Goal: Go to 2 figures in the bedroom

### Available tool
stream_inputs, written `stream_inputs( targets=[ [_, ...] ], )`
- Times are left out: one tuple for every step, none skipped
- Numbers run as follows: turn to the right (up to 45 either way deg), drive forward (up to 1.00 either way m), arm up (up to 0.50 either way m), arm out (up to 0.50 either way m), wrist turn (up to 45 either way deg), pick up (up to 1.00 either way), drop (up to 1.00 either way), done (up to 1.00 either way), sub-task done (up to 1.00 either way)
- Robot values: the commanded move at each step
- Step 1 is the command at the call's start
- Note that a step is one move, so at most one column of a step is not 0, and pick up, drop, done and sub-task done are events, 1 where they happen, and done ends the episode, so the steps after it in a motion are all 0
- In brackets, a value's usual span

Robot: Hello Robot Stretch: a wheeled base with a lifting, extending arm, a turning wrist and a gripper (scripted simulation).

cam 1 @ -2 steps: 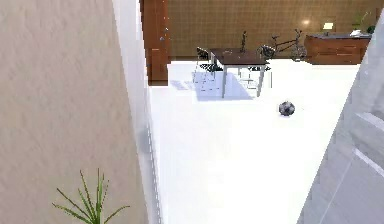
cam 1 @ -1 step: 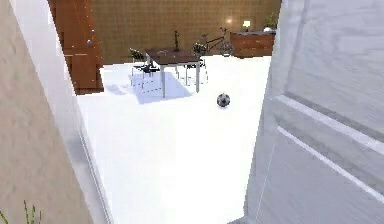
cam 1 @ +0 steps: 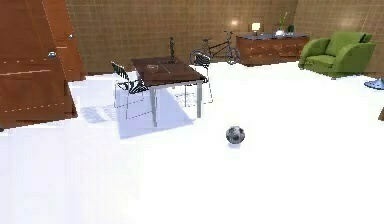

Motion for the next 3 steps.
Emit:
stream_inputs(
  targets=[
    [3.0,0.0,0.0,0.0,0.0,0.0,0.0,0.0,0.0],
    [0.0,0.1,0.0,0.0,0.0,0.0,0.0,0.0,0.0],
    [15.0,0.0,0.0,0.0,0.0,0.0,0.0,0.0,0.0]
  ],
)
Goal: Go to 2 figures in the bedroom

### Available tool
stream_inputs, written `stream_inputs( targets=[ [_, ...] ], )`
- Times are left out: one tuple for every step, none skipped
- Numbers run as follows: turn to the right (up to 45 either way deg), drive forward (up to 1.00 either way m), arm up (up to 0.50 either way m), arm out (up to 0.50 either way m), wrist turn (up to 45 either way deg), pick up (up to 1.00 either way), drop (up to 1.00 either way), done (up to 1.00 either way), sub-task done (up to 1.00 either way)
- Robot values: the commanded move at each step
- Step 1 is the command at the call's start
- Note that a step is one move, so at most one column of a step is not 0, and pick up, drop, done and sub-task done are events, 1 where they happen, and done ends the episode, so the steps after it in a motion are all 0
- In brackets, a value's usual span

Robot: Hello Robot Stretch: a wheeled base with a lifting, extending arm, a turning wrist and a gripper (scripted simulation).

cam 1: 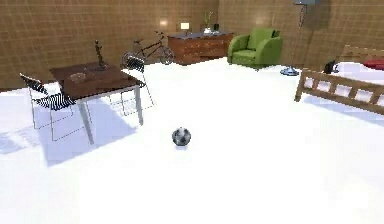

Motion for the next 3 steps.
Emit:
stream_inputs(
  targets=[
    [0.0,0.3,0.0,0.0,0.0,0.0,0.0,0.0,0.0],
    [24.0,0.0,0.0,0.0,0.0,0.0,0.0,0.0,0.0],
    [0.0,1.0,0.0,0.0,0.0,0.0,0.0,0.0,0.0]
  ],
)
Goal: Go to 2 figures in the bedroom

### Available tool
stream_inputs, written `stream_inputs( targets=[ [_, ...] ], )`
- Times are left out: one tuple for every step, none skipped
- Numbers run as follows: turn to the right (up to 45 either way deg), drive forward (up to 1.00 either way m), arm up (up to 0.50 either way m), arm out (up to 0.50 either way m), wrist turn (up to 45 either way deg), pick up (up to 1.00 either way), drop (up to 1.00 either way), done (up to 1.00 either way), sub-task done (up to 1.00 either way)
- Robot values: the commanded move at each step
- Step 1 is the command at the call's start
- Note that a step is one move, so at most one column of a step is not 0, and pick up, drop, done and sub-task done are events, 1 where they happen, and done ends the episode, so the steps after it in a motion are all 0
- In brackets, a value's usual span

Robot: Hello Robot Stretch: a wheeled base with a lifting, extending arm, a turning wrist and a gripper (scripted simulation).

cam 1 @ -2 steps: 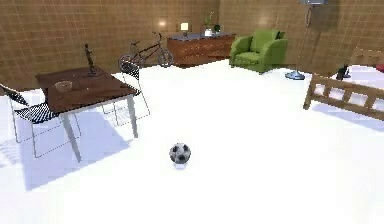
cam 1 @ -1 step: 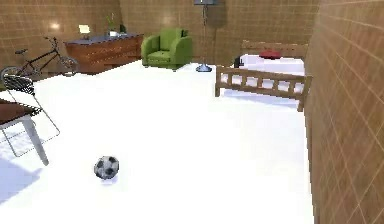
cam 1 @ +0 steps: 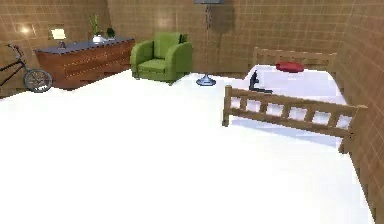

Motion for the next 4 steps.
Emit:
stream_inputs(
  targets=[
    [0.0,0.35,0.0,0.0,0.0,0.0,0.0,0.0,0.0],
    [-18.0,0.0,0.0,0.0,0.0,0.0,0.0,0.0,0.0],
    [0.0,0.5,0.0,0.0,0.0,0.0,0.0,0.0,0.0],
    [-45.0,0.0,0.0,0.0,0.0,0.0,0.0,0.0,0.0]
  ],
)
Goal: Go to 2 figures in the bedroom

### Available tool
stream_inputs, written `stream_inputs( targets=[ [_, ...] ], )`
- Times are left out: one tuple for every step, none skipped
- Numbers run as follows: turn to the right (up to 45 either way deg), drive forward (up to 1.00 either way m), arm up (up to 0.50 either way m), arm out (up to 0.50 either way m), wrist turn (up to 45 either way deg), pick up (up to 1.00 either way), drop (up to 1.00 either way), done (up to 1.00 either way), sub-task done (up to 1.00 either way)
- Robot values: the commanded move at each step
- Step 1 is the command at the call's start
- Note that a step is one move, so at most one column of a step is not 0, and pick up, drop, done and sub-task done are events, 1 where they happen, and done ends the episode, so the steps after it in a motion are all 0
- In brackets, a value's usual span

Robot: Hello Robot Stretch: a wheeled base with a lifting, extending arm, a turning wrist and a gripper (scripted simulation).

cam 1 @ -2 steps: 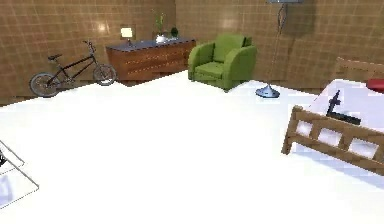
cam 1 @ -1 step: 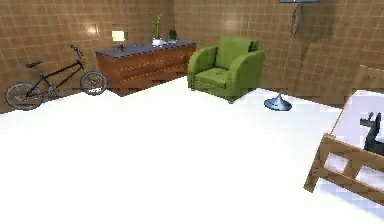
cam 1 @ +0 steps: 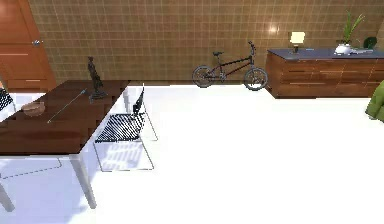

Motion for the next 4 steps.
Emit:
stream_inputs(
  targets=[
    [-9.0,0.0,0.0,0.0,0.0,0.0,0.0,0.0,0.0],
    [-3.0,0.0,0.0,0.0,0.0,0.0,0.0,0.0,0.0],
    [0.0,0.95,0.0,0.0,0.0,0.0,0.0,0.0,0.0],
    [-24.0,0.0,0.0,0.0,0.0,0.0,0.0,0.0,0.0]
  ],
)
